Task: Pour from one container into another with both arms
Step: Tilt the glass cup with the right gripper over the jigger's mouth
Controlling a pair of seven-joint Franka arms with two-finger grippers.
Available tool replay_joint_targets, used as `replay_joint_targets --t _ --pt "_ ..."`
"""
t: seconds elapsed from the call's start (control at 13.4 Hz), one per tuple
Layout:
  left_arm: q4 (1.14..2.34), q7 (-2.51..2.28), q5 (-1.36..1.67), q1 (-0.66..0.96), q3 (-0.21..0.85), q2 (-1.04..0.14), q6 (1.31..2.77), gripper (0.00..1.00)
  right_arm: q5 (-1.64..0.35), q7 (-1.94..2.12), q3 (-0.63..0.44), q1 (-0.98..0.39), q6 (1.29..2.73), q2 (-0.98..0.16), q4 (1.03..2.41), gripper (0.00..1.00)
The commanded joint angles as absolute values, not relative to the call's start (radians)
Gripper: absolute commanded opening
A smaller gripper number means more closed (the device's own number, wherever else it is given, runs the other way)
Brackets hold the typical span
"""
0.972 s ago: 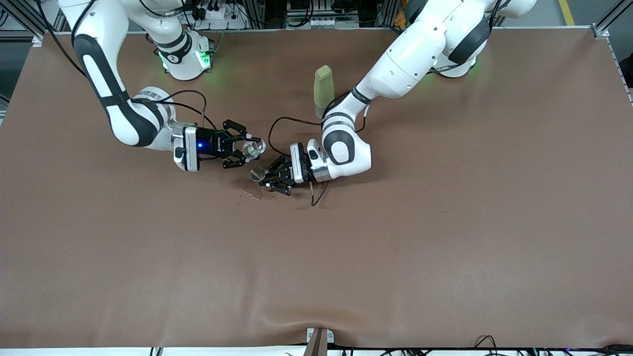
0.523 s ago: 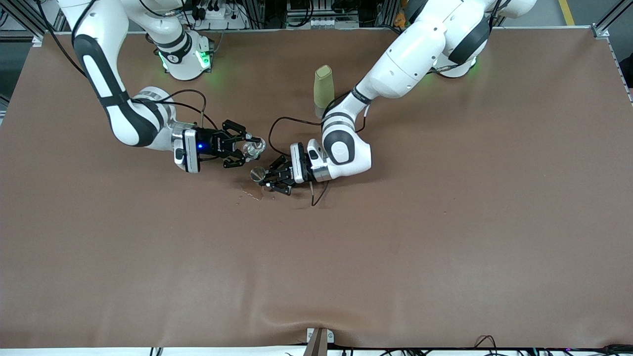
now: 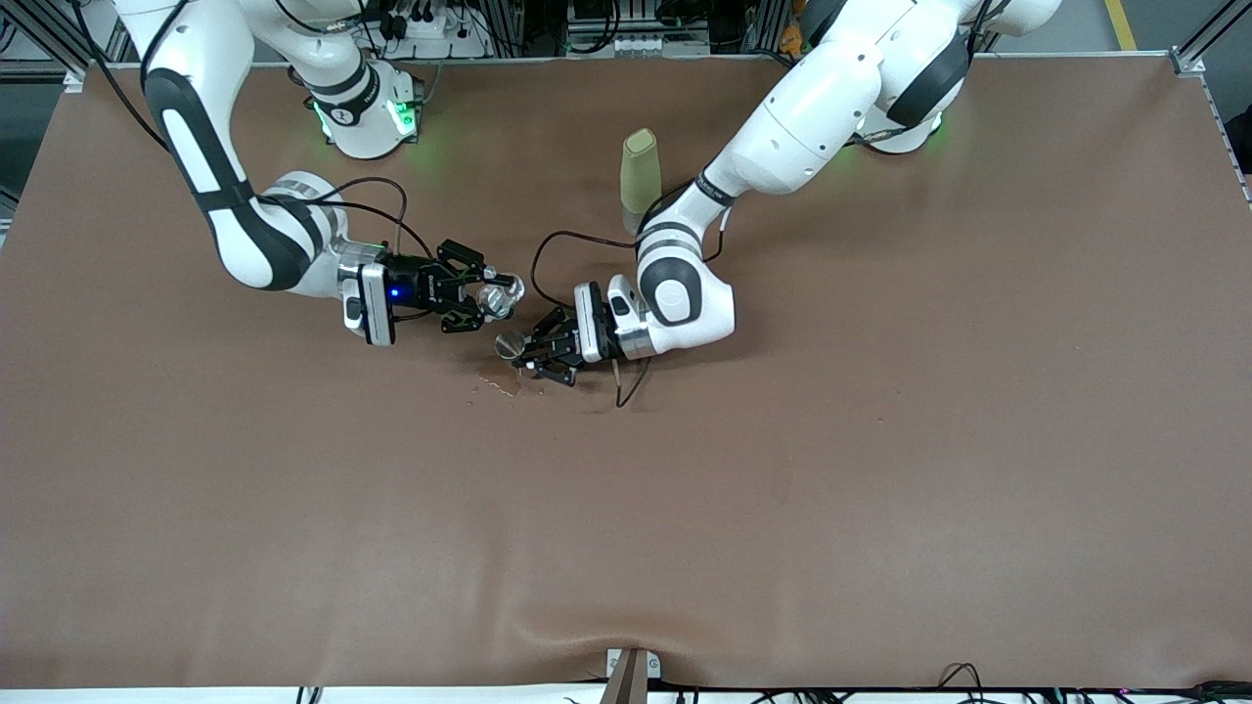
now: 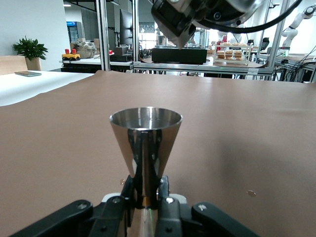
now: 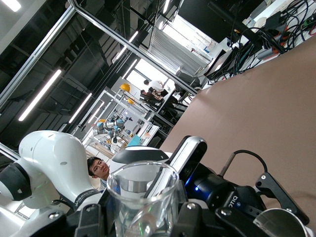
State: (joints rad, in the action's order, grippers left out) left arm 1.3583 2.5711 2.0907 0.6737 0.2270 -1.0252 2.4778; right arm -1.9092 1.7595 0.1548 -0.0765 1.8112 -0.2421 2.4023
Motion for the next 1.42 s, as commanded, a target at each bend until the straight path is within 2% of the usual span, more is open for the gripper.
replay_joint_targets --t 0.0,1.35 --pt "1.37 2.585 2.1 0.676 0.224 -1.014 2.487 0.0 -1.944 1.729 0.15 -0.095 1.821 -0.232 2.408 0.24" --pt "1.374 2.583 2.1 0.675 0.225 -1.014 2.487 0.0 -1.979 1.585 0.15 -0.113 1.818 -0.262 2.395 0.22"
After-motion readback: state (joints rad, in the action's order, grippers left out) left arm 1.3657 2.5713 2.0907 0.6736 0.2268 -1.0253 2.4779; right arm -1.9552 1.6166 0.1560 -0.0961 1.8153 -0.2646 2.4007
